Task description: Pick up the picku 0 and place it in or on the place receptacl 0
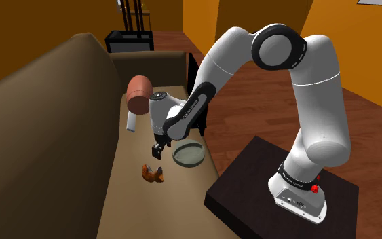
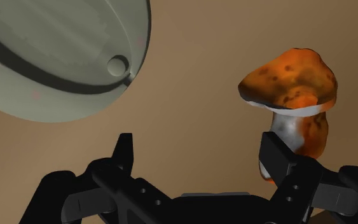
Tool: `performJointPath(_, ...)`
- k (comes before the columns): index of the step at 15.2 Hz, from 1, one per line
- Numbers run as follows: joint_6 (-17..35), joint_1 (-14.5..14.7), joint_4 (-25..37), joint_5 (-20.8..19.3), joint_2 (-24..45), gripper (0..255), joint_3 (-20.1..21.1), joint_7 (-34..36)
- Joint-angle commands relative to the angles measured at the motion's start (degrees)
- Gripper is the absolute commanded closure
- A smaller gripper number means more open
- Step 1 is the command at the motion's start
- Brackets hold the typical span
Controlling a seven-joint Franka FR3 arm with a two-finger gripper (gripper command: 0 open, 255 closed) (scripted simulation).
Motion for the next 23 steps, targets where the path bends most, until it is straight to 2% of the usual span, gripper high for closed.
performJointPath(1,0.4,0.1,0.1,-0.2,0.4,0,-0.1,0.1)
performJointPath(7,0.4,0.1,0.0,-0.2,0.4,0,-0.1,0.1)
performJointPath(8,0.4,0.1,0.0,-0.2,0.4,255,-0.1,0.1)
performJointPath(17,0.4,0.1,0.0,-0.2,0.4,255,-0.1,0.1)
performJointPath(18,0.4,0.1,0.0,-0.2,0.4,0,-0.1,0.1)
performJointPath(23,7.4,-2.1,2.5,4.7,6.3,0,5.4,-2.9)
